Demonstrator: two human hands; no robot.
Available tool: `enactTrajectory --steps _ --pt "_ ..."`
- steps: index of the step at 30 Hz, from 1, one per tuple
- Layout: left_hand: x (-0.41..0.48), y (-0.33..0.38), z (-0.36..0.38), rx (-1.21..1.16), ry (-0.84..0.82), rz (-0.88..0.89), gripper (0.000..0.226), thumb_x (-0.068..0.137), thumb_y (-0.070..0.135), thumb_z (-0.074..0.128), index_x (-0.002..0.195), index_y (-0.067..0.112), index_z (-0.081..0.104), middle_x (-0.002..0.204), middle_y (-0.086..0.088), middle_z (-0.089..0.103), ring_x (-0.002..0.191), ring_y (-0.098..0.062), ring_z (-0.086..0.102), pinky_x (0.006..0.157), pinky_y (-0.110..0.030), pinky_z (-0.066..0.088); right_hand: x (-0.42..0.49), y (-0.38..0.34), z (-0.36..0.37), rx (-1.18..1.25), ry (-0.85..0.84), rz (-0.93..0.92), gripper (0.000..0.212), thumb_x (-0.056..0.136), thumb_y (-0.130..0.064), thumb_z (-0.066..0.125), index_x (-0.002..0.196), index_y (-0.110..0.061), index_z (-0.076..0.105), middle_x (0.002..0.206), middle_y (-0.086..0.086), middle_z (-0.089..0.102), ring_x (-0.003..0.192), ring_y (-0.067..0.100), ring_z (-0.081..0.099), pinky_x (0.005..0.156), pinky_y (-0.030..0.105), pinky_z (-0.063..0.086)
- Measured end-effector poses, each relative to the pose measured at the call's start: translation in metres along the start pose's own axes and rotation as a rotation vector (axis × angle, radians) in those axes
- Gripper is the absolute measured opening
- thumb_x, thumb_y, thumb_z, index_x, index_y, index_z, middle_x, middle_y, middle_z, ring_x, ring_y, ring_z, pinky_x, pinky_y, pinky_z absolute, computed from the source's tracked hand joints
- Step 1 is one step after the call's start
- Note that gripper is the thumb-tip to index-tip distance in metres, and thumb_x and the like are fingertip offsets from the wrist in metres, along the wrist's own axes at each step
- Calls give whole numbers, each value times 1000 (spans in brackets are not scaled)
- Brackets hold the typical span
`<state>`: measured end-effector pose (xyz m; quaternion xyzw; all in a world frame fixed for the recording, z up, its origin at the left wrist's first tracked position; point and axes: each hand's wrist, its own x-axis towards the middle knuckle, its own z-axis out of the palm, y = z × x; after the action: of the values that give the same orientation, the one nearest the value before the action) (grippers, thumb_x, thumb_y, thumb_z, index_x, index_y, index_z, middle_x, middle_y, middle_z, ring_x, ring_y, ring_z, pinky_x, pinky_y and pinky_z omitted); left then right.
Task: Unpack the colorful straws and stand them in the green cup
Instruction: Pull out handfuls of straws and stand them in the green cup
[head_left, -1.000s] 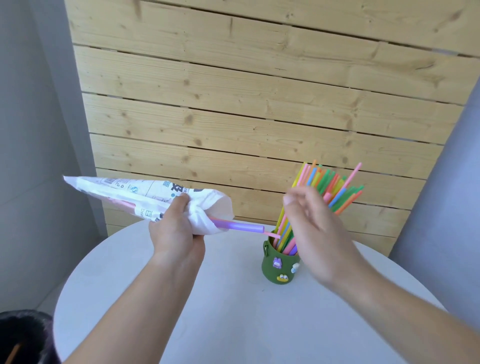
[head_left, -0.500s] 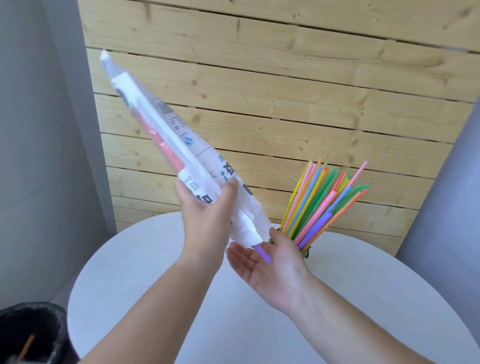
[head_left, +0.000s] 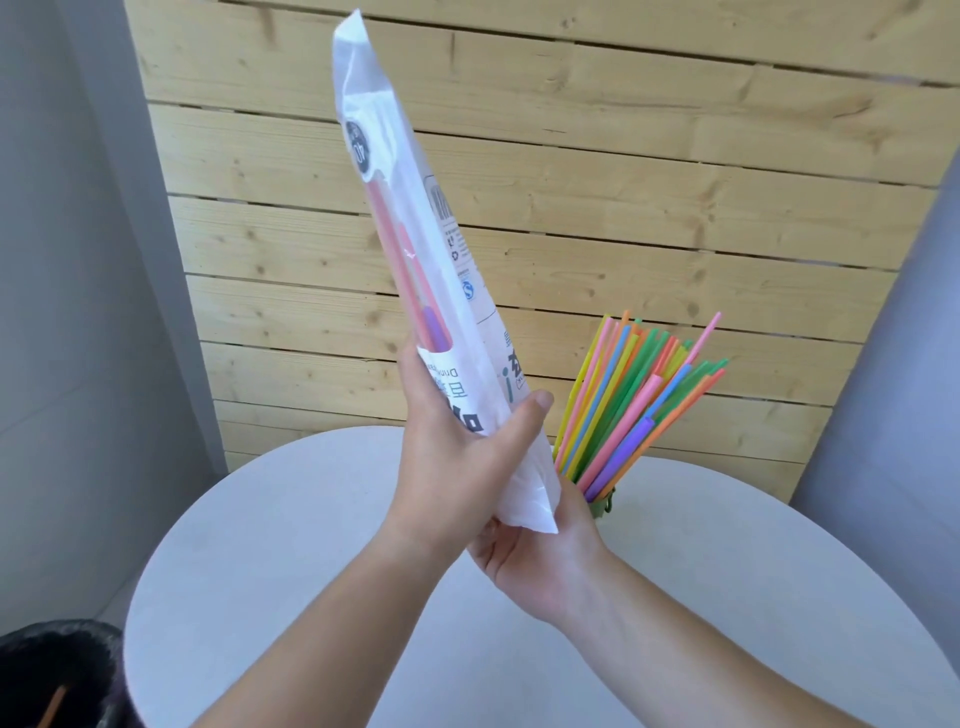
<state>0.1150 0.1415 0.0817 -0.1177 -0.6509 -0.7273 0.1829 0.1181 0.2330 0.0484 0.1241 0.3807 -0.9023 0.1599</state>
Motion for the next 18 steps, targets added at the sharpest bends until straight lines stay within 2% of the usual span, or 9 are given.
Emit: enactTrajectory --steps 4,8,11,13,15,17,18 --pt "4 2 -4 1 10 5 72 83 19 87 135 32 39 123 0 63 112 -17 70 92 -45 62 0 -2 -2 -51 17 50 45 93 -22 41 63 -18 75 61 -1 58 54 12 44 43 18 32" --pt "11 4 -11 -28 33 17 73 86 19 85 139 33 37 124 2 63 114 -18 69 93 -44 62 6 -2 -8 45 67 105 46 101 -28 32 87 -8 72 69 10 65 47 13 48 33 18 34" --pt "12 6 -13 -33 35 48 78 87 17 83 145 32 34 127 1 61 114 -14 68 88 -27 61 7 0 -9 80 73 121 49 104 -34 32 93 -4 69 70 14 66 43 14 50 32 18 36" --pt "11 7 -12 -1 25 67 79 87 14 83 146 30 34 126 3 60 110 -9 68 86 -21 58 7 0 -9 74 65 130 48 104 -34 32 91 -5 68 68 14 65 44 14 50 33 18 37" --pt "12 5 -11 2 35 41 78 86 16 84 145 29 35 122 10 63 104 -3 69 82 -18 58 8 0 -10 70 68 135 49 104 -35 32 92 -5 69 70 14 65 45 14 51 34 18 39" --pt "15 3 -12 -43 80 -29 75 85 20 85 142 27 37 105 28 66 90 9 69 71 -13 56 10 -1 -12 72 88 133 51 104 -40 32 103 -4 69 75 17 67 44 15 52 35 18 40" --pt "17 1 -14 -71 107 -61 73 84 23 86 140 28 38 101 29 66 85 11 68 69 -13 55 10 -1 -13 73 102 131 52 104 -43 32 108 -3 66 76 18 68 44 15 52 35 18 40"
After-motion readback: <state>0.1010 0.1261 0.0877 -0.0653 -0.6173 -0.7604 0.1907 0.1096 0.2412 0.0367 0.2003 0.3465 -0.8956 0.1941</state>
